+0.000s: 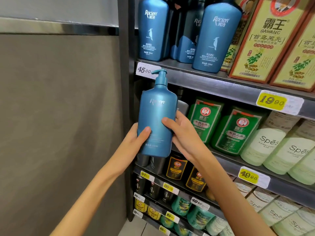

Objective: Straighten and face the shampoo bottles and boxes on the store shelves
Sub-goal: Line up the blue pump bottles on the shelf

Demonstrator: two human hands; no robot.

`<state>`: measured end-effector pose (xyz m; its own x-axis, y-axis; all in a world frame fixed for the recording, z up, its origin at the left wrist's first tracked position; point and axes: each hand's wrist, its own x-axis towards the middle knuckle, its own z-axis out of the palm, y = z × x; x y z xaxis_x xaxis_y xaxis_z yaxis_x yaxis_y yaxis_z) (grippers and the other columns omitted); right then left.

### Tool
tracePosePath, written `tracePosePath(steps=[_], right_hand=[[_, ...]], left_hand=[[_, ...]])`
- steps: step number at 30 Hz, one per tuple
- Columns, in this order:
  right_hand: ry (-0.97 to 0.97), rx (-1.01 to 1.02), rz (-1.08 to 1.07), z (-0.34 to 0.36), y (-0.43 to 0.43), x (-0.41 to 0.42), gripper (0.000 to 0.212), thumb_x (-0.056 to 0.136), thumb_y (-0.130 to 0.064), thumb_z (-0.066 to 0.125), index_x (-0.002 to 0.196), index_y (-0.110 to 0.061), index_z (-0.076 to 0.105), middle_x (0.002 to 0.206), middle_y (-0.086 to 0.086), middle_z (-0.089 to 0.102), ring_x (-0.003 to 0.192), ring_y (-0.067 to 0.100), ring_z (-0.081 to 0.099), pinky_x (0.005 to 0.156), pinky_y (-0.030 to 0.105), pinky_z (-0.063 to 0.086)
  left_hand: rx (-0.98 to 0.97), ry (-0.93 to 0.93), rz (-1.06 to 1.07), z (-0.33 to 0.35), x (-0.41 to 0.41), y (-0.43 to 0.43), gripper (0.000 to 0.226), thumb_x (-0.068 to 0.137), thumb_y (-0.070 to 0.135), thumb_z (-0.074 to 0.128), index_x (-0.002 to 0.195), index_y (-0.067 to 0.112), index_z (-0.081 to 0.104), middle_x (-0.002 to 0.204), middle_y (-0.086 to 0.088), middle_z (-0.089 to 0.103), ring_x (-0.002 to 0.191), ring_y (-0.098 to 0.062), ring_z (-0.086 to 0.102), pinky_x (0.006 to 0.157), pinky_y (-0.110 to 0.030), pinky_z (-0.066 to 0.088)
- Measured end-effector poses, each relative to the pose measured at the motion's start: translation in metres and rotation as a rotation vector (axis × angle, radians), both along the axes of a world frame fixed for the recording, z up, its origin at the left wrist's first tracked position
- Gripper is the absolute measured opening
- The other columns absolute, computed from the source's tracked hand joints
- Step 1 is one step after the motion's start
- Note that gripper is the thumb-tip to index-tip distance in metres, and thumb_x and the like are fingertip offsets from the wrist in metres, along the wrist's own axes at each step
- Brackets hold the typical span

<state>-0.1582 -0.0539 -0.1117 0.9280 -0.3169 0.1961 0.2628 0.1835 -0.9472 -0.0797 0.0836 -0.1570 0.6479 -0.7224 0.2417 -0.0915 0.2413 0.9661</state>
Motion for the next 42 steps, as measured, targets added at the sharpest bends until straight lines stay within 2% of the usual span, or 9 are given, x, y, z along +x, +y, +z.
tracePosePath(steps=[5,9,13,18,24,27,31,35,42], right_hand=[[0.128,-0.157,0.083,-0.021,0.001,-0.005,0.049,0.091,-0.018,0.057,0.135,-0.028,0.038,0.132,0.000,0.056,0.118,0.014,0.058,0.095,0.040,0.051],[0.041,-0.272,0.018,-0.035,0.005,-0.009,0.048,0.091,0.002,0.055,0.123,-0.031,0.045,0.126,-0.002,0.059,0.114,0.011,0.059,0.098,0.029,0.049],[-0.057,-0.412,-0.013,-0.039,0.011,-0.013,0.054,0.083,0.009,0.056,0.116,-0.032,0.047,0.106,-0.026,0.063,0.103,-0.005,0.058,0.086,0.012,0.045],[-0.073,-0.499,0.029,-0.032,0.012,-0.021,0.053,0.084,0.007,0.061,0.119,-0.031,0.047,0.117,-0.014,0.060,0.107,-0.004,0.058,0.087,0.010,0.044],[0.198,-0.325,0.169,-0.013,0.006,-0.026,0.024,0.079,-0.043,0.064,0.094,-0.026,0.069,0.096,-0.007,0.074,0.085,0.008,0.069,0.066,0.026,0.057],[0.317,-0.163,0.229,-0.010,0.010,-0.022,0.030,0.073,-0.045,0.067,0.082,-0.019,0.077,0.095,0.003,0.075,0.089,0.017,0.071,0.082,0.035,0.057],[0.398,-0.100,0.110,-0.013,0.017,-0.020,0.025,0.082,-0.035,0.067,0.088,-0.011,0.069,0.084,0.002,0.076,0.079,0.014,0.072,0.063,0.024,0.058],[0.360,-0.261,-0.021,-0.012,0.022,-0.026,0.028,0.087,-0.039,0.061,0.091,-0.012,0.068,0.081,-0.004,0.074,0.072,0.005,0.070,0.056,0.017,0.053],[0.034,-0.244,-0.142,-0.004,0.012,-0.028,0.041,0.069,-0.034,0.067,0.108,-0.021,0.060,0.106,-0.006,0.072,0.099,0.009,0.068,0.081,0.023,0.054]], left_hand=[[0.007,0.000,0.068,-0.012,0.001,0.009,0.044,0.086,0.035,0.060,0.124,0.016,0.047,0.119,-0.001,0.063,0.108,-0.012,0.059,0.089,-0.026,0.048],[0.076,-0.170,0.128,-0.017,0.005,0.015,0.044,0.082,0.018,0.054,0.124,0.007,0.045,0.118,-0.006,0.060,0.106,-0.010,0.058,0.092,-0.027,0.046],[0.103,-0.335,0.099,-0.019,0.007,0.025,0.043,0.084,0.012,0.052,0.123,0.027,0.042,0.119,0.017,0.055,0.114,-0.003,0.051,0.098,-0.022,0.040],[0.077,-0.302,0.078,-0.013,-0.005,0.033,0.052,0.084,0.000,0.049,0.125,0.031,0.039,0.119,0.019,0.055,0.114,0.003,0.051,0.094,-0.014,0.041],[0.067,0.070,-0.055,0.012,-0.023,0.049,0.055,0.072,0.033,0.068,0.123,0.020,0.052,0.118,0.002,0.065,0.106,-0.014,0.063,0.080,-0.025,0.054],[0.194,0.203,-0.066,0.026,-0.031,0.049,0.049,0.076,0.038,0.068,0.118,0.015,0.059,0.110,-0.002,0.070,0.098,-0.014,0.067,0.074,-0.024,0.056],[0.255,0.287,-0.061,0.031,-0.040,0.049,0.039,0.077,0.038,0.055,0.105,0.013,0.065,0.101,0.000,0.073,0.088,-0.009,0.069,0.069,-0.020,0.056],[0.245,0.242,0.021,0.029,-0.045,0.043,0.052,0.071,0.031,0.062,0.117,0.008,0.058,0.110,-0.006,0.070,0.099,-0.017,0.067,0.082,-0.027,0.055],[0.017,-0.062,0.176,0.048,-0.027,0.015,0.051,0.076,0.011,0.068,0.125,0.014,0.052,0.114,0.002,0.068,0.101,-0.012,0.066,0.076,-0.020,0.053]])
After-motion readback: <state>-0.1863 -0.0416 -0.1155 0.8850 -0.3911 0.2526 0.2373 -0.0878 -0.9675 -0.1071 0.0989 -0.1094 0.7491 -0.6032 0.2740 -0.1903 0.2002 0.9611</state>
